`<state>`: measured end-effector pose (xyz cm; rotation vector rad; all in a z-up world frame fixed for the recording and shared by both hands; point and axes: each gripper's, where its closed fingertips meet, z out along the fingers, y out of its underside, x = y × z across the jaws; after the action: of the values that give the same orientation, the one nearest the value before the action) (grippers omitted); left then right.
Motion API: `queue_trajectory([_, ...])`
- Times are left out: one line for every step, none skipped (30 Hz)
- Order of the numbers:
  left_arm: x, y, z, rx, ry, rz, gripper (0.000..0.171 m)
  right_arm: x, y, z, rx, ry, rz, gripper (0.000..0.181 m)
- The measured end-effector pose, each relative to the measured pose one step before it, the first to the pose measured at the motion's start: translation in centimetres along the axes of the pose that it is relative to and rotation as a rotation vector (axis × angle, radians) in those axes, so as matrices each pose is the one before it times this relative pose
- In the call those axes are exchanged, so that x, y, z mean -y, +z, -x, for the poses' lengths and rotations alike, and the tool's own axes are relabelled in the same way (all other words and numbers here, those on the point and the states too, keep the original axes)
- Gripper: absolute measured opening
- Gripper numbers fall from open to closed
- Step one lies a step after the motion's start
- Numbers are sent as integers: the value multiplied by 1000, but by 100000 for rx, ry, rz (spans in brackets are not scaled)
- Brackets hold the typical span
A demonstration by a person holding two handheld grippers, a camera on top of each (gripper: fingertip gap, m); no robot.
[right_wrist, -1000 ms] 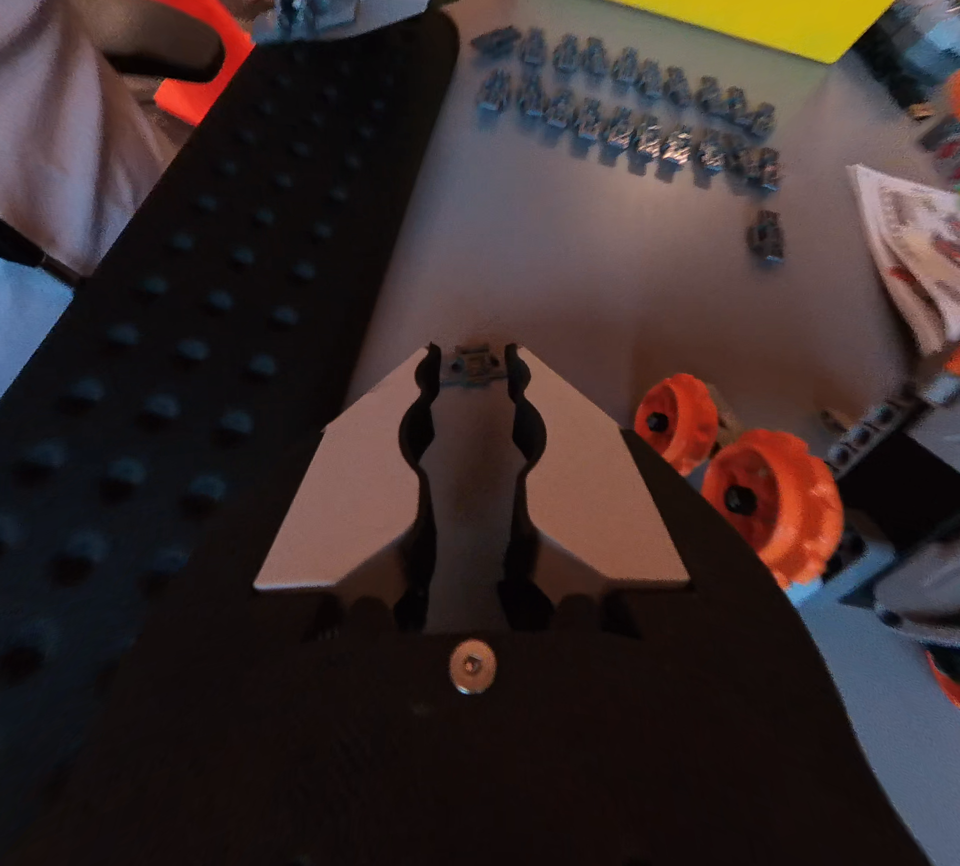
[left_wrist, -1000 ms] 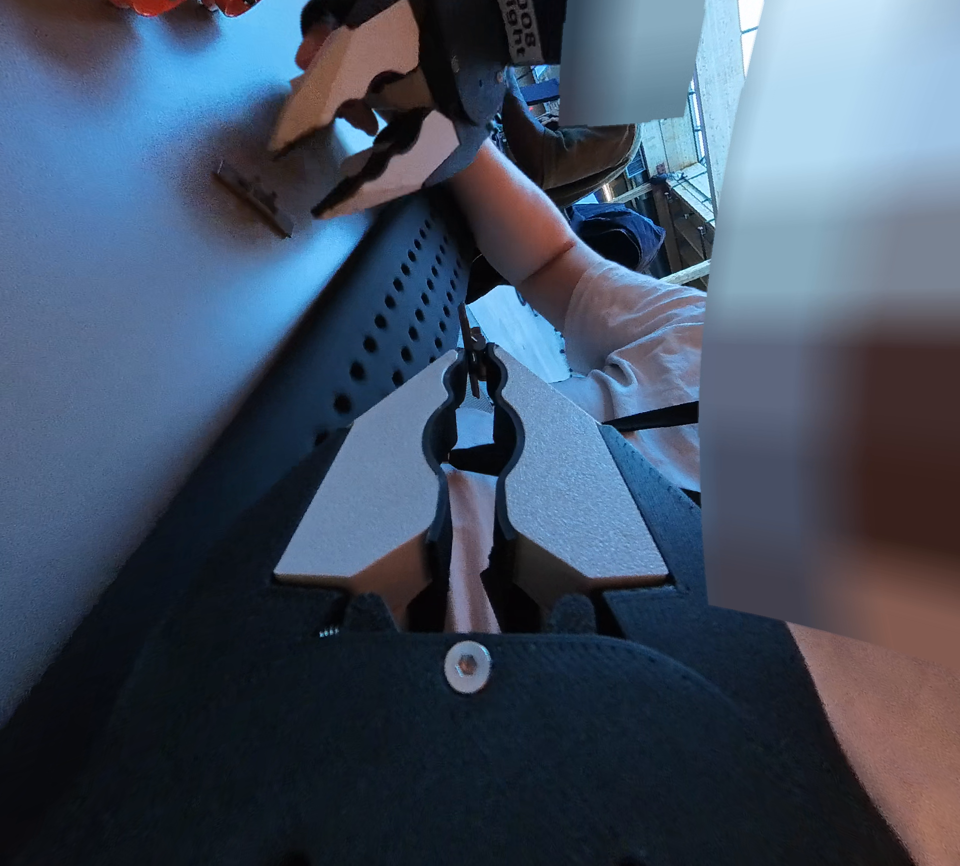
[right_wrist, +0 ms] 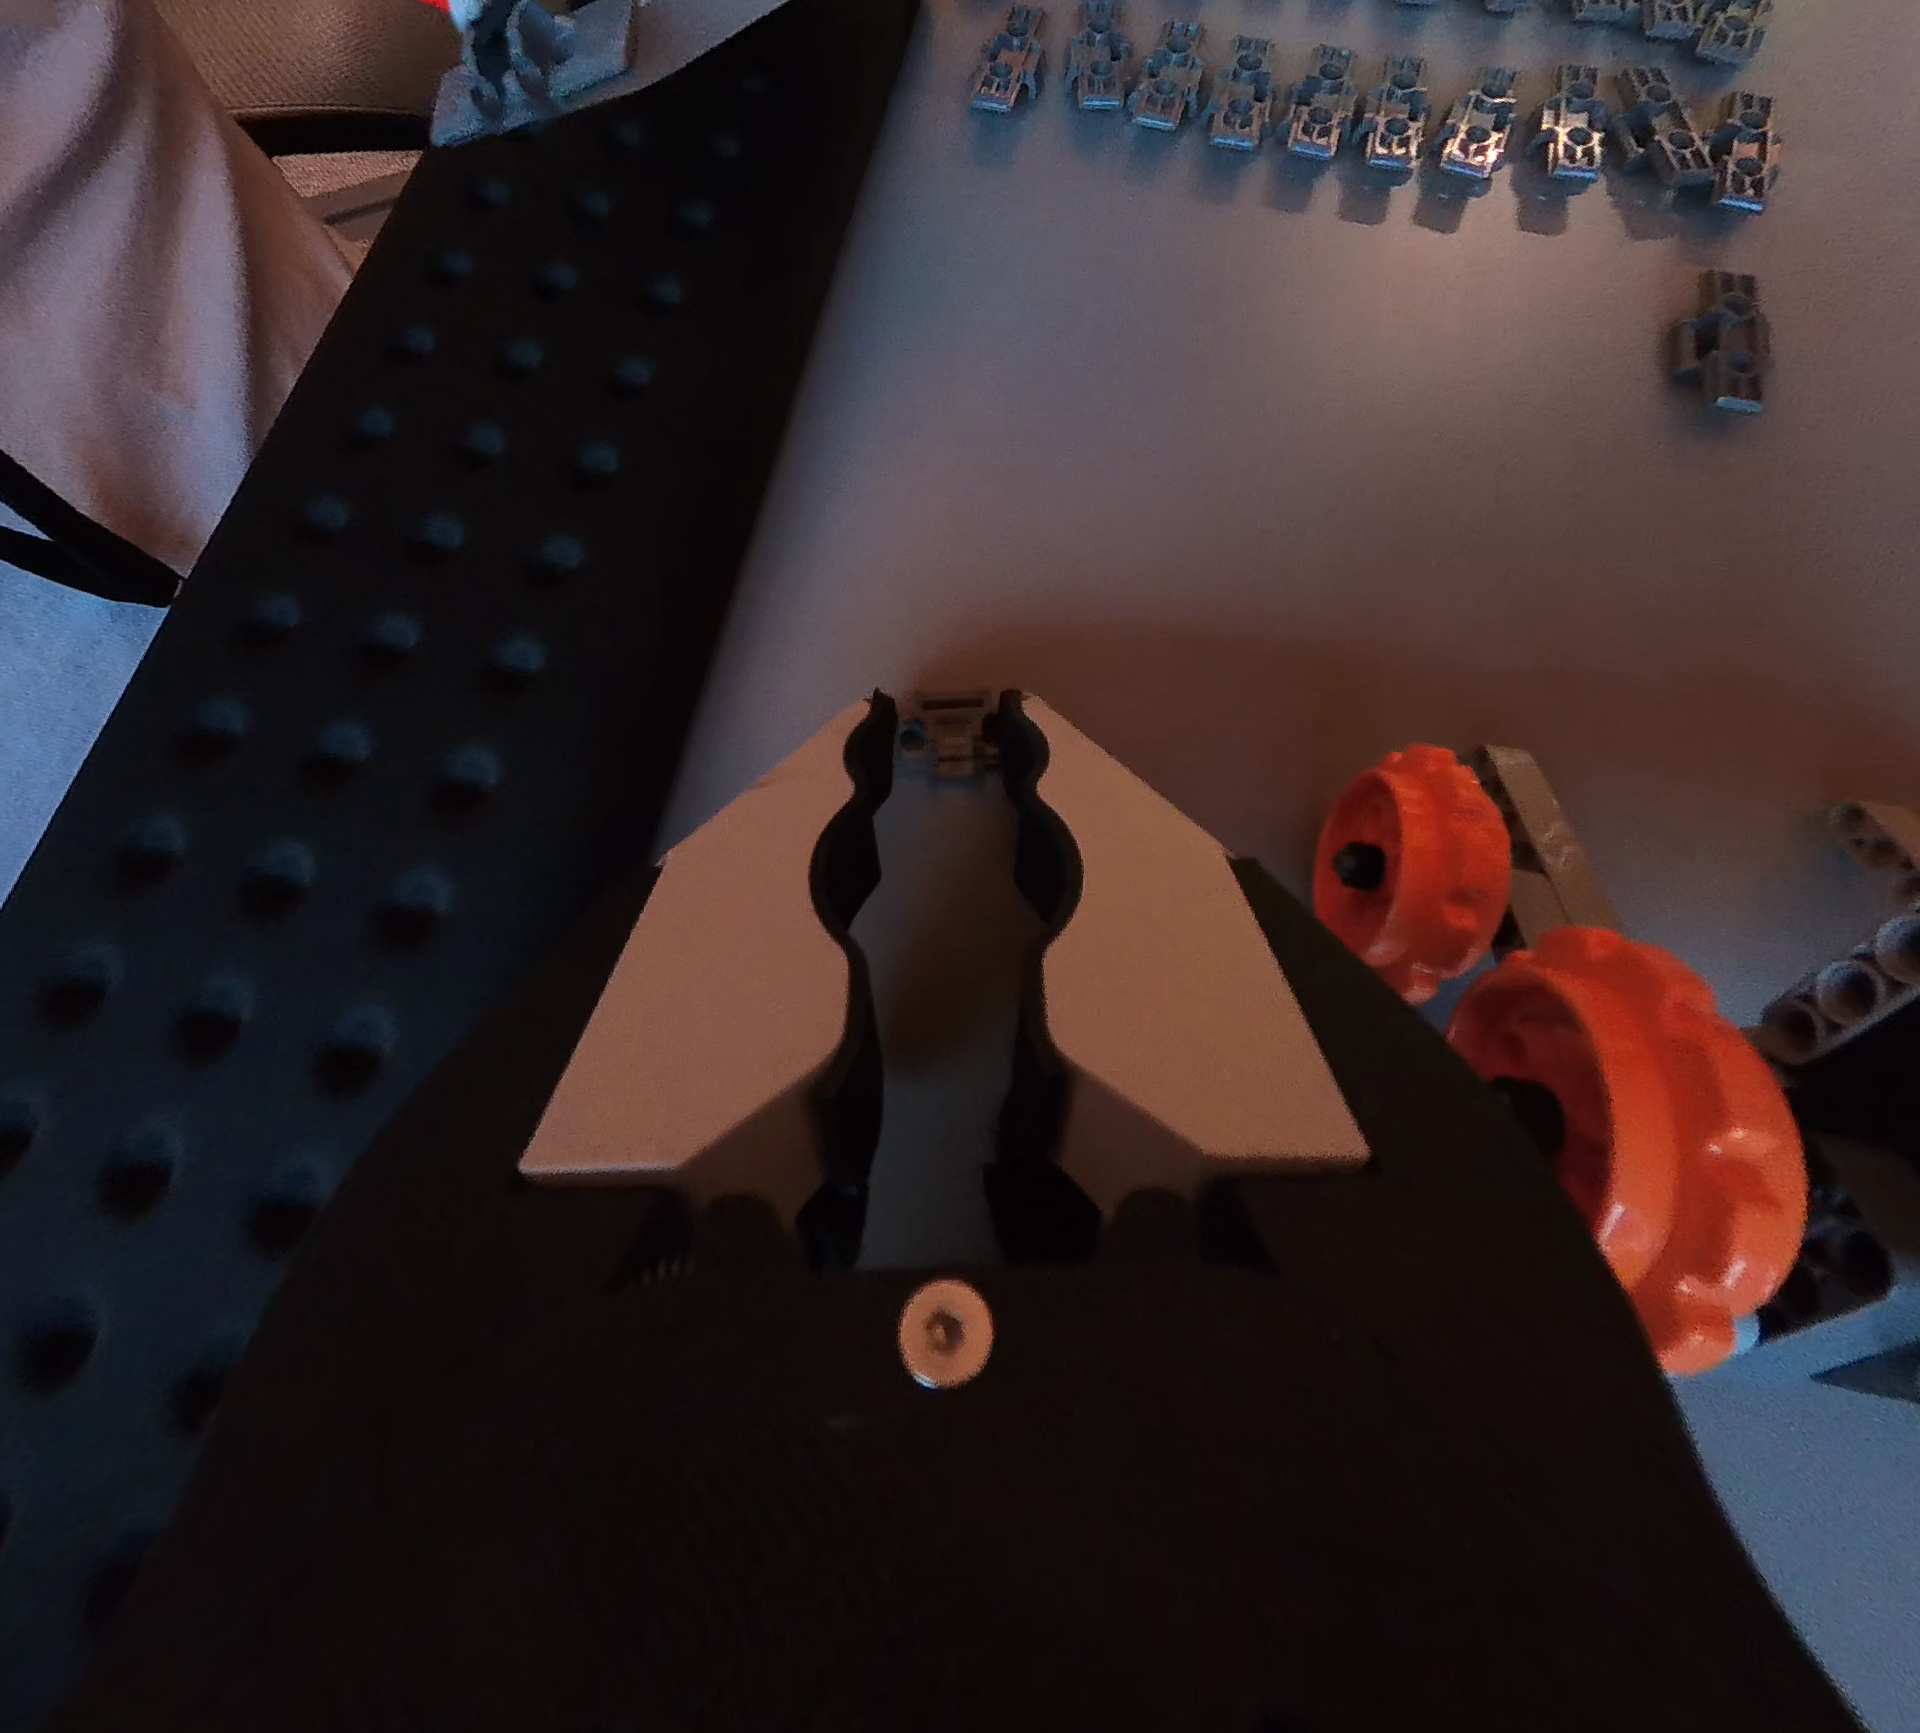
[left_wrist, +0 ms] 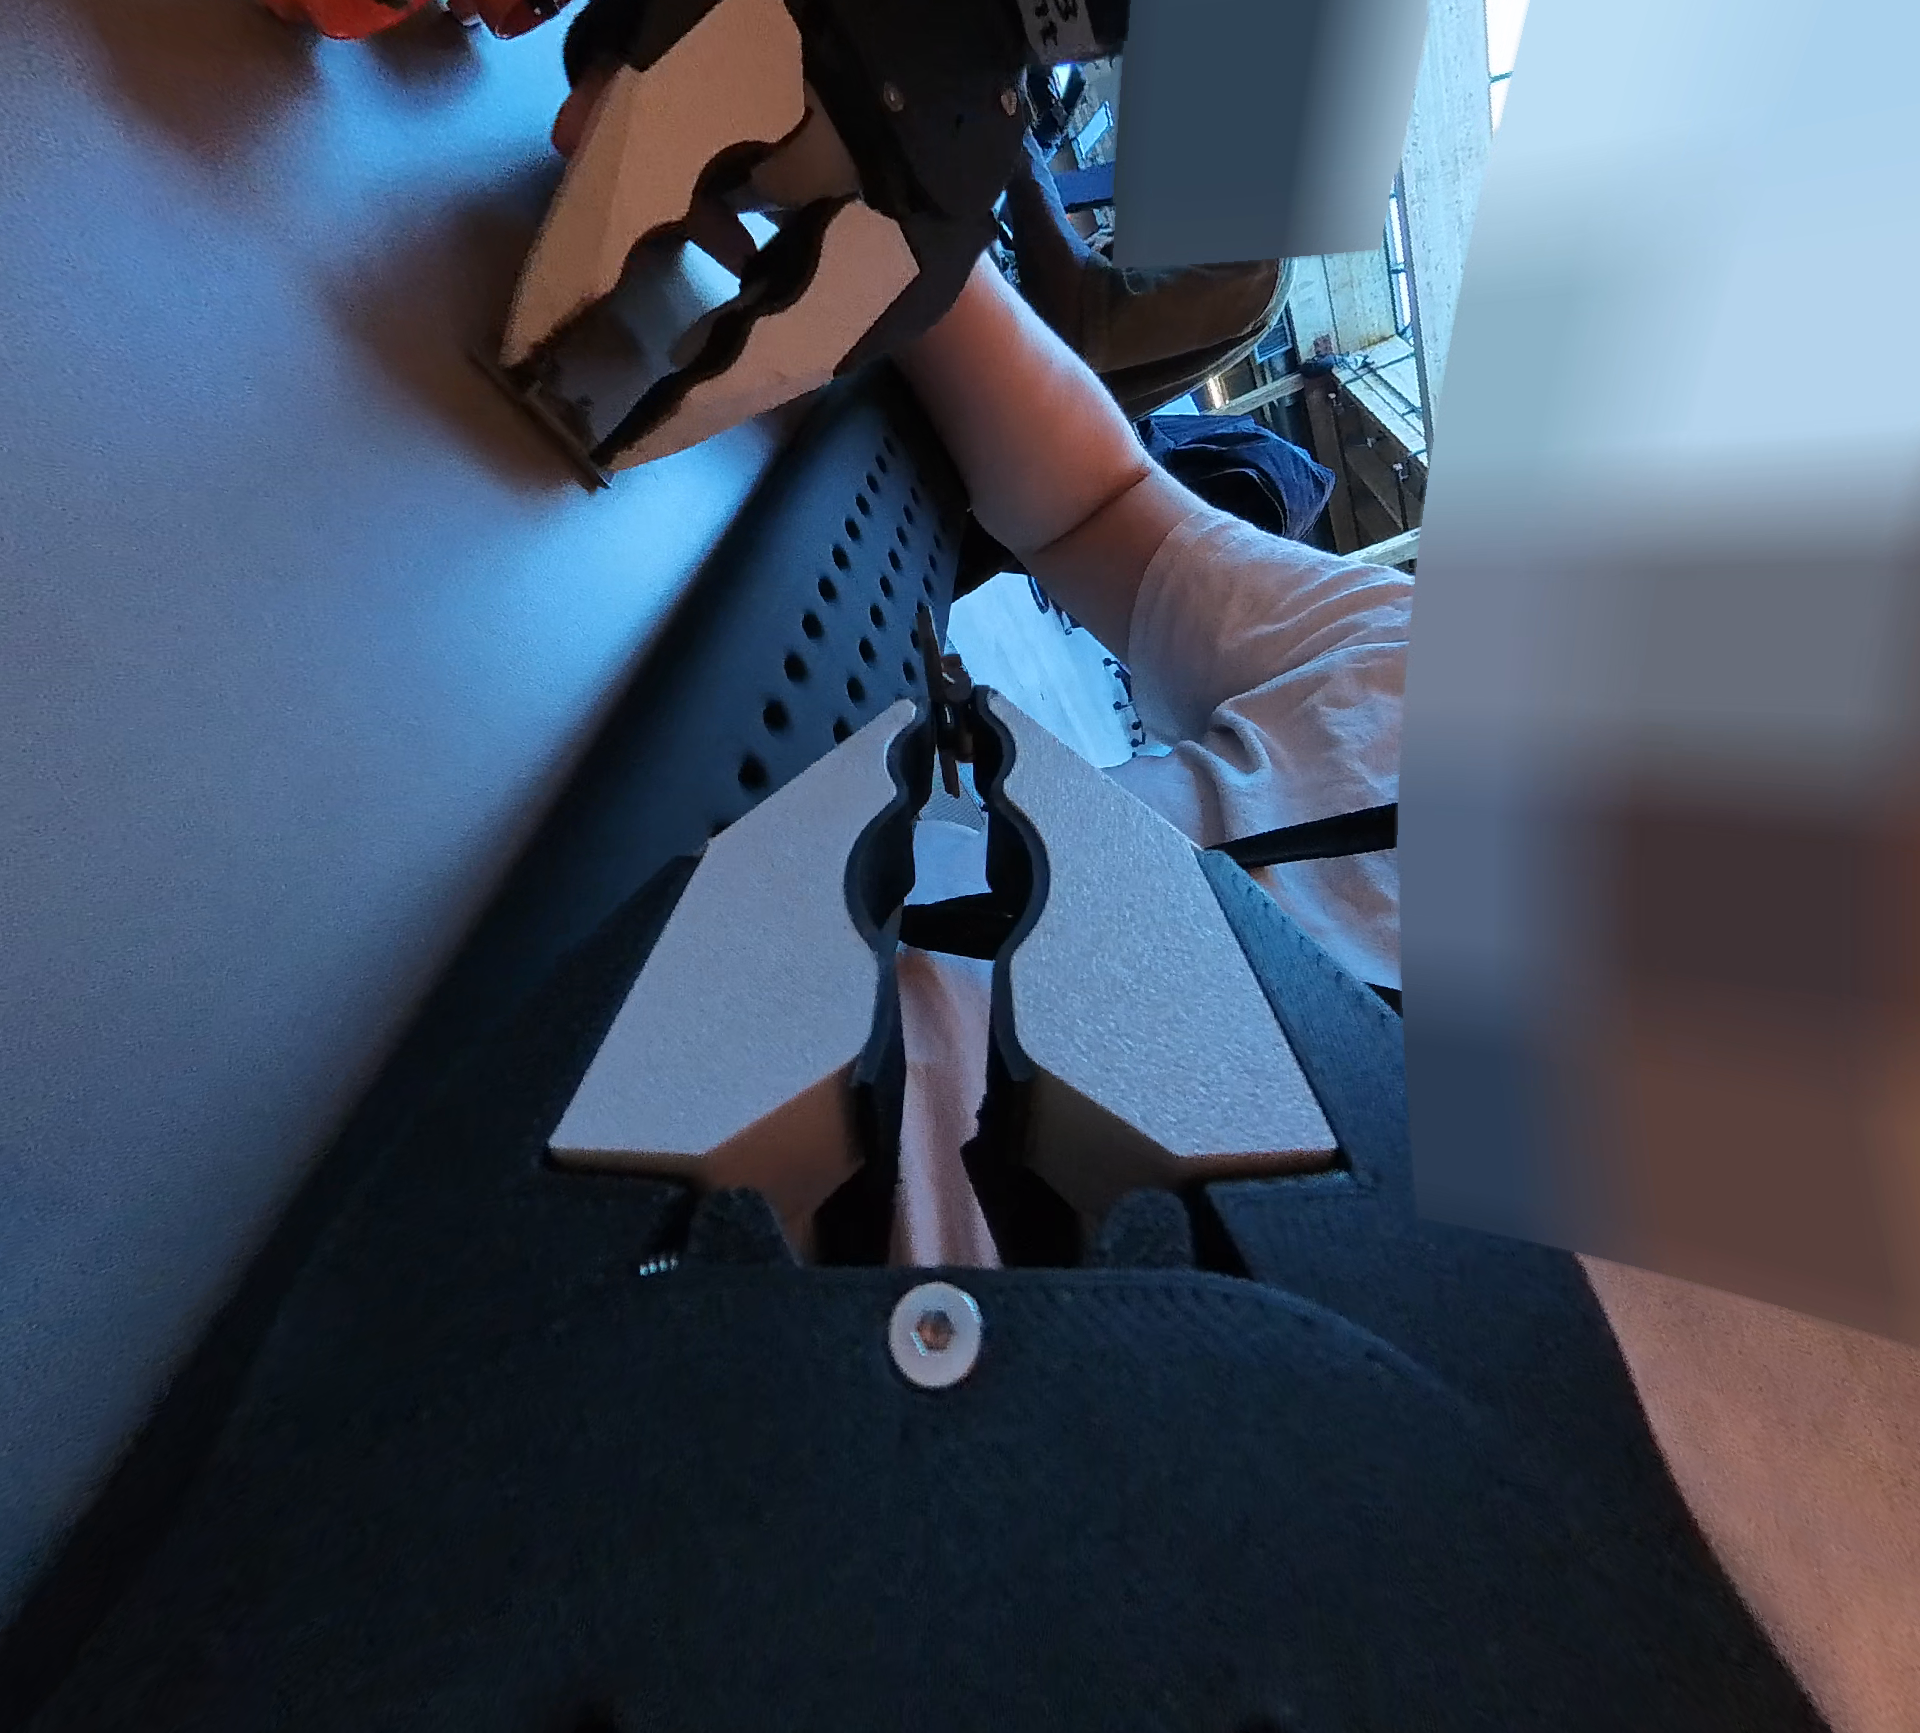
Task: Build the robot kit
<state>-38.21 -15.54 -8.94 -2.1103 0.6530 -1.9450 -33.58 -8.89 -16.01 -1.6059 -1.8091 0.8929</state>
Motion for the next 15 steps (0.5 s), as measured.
queue_trajectory([34, 2, 0, 24, -40, -86, 4, -17, -28, 50, -219, -485, 53, 19])
queue_trajectory([6, 11, -5, -6, 15, 81, 4, -37, -25, -27, -647, -452, 32, 19])
queue_trajectory([-3, 16, 12, 84, 84, 152, 4, -16, -23, 21, -140, -199, -40, 15])
queue_trajectory([3, 31, 25, 161, 57, 201, 4, 32, -10, -10, -147, 304, -25, 14])
queue_trajectory([29, 12, 46, 145, -8, 37, 4, -8, -4, -102, -592, 618, 214, 14])
queue_trajectory([74, 5, 51, 139, -59, -182, 4, 16, 0, -63, -230, 895, 132, 14])
queue_trajectory([164, -31, 54, 192, 32, -621, 4, 1, 6, 28, 206, 724, 62, 13])
queue_trajectory([242, -67, 79, 313, 35, -1032, 4, 15, -1, 1, -200, 133, -45, 13])
queue_trajectory([271, -73, 117, 635, -131, -1010, 4, 1, -6, -57, -1063, -701, 60, 13])
queue_trajectory([334, -89, 190, 1135, -118, -1154, 4, 8, -38, -45, -1422, -1160, 615, 13])
queue_trajectory([359, -58, 217, 1299, -32, -953, 4, 254, -115, 16, -1831, -1879, -20, 13])
queue_trajectory([345, -26, 182, 1110, -26, -354, 4, 791, -281, 115, -1864, -1610, -2432, 13])
queue_trajectory([335, 34, 173, 936, 239, 32, 4, 1211, -381, 145, -1766, -701, -4001, 13])
queue_trajectory([278, 75, 347, 1567, 173, 646, 4, 1387, -382, 133, -1714, -388, -4680, 13])
queue_trajectory([245, 129, 460, 1809, -284, 915, 4, 1311, -274, 197, -1062, 45, -4454, 13])
